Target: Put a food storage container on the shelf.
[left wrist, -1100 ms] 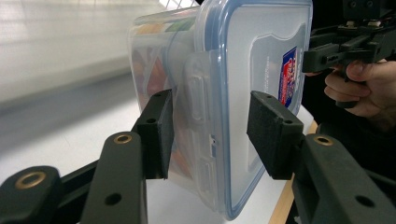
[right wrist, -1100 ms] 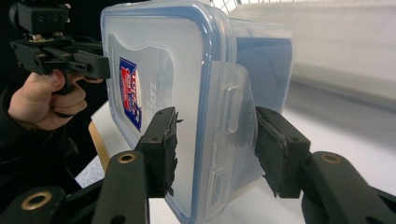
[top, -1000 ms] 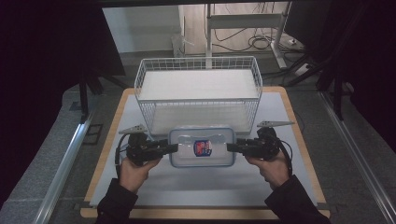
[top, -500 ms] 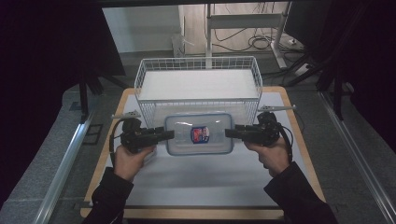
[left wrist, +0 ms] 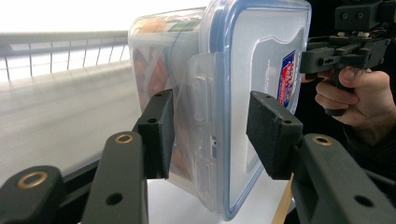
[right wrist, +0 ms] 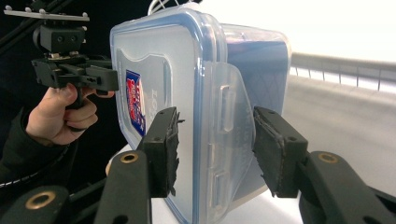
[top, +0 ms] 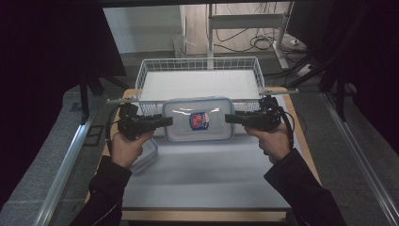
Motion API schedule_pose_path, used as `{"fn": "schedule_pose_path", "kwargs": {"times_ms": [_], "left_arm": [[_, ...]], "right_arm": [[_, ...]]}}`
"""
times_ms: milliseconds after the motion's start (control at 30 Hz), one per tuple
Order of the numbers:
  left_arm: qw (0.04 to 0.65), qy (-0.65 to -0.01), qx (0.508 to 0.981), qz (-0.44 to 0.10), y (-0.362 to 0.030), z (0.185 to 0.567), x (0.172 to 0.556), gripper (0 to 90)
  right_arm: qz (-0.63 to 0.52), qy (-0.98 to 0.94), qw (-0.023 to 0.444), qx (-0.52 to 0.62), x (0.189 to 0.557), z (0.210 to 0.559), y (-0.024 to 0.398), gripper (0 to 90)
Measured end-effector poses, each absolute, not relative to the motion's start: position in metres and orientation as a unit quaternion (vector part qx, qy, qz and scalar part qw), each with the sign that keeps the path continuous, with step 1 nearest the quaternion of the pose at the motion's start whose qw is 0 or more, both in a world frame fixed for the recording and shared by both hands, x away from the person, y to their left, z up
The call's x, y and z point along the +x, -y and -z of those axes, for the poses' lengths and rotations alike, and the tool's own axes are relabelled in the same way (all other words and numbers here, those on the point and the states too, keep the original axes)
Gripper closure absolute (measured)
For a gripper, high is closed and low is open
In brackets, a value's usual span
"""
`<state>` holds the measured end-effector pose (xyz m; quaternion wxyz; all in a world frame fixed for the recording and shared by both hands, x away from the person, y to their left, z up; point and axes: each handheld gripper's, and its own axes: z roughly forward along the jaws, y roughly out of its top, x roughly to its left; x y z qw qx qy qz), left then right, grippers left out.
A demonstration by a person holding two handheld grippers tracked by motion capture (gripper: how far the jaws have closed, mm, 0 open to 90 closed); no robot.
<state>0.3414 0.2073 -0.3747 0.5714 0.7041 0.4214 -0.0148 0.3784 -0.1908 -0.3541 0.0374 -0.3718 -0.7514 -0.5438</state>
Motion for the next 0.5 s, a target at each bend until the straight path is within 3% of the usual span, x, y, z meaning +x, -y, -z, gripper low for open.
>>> {"fn": "schedule_pose_path", "kwargs": {"times_ms": [500], "left_arm": [[0.586, -0.421, 0.692, 0.018, -0.219, 0.349, 0.373, 52.8]], "right_arm": [[0.564, 0.738, 0.034, -0.369, 0.408, 0.324, 0.182, 52.9]]}}
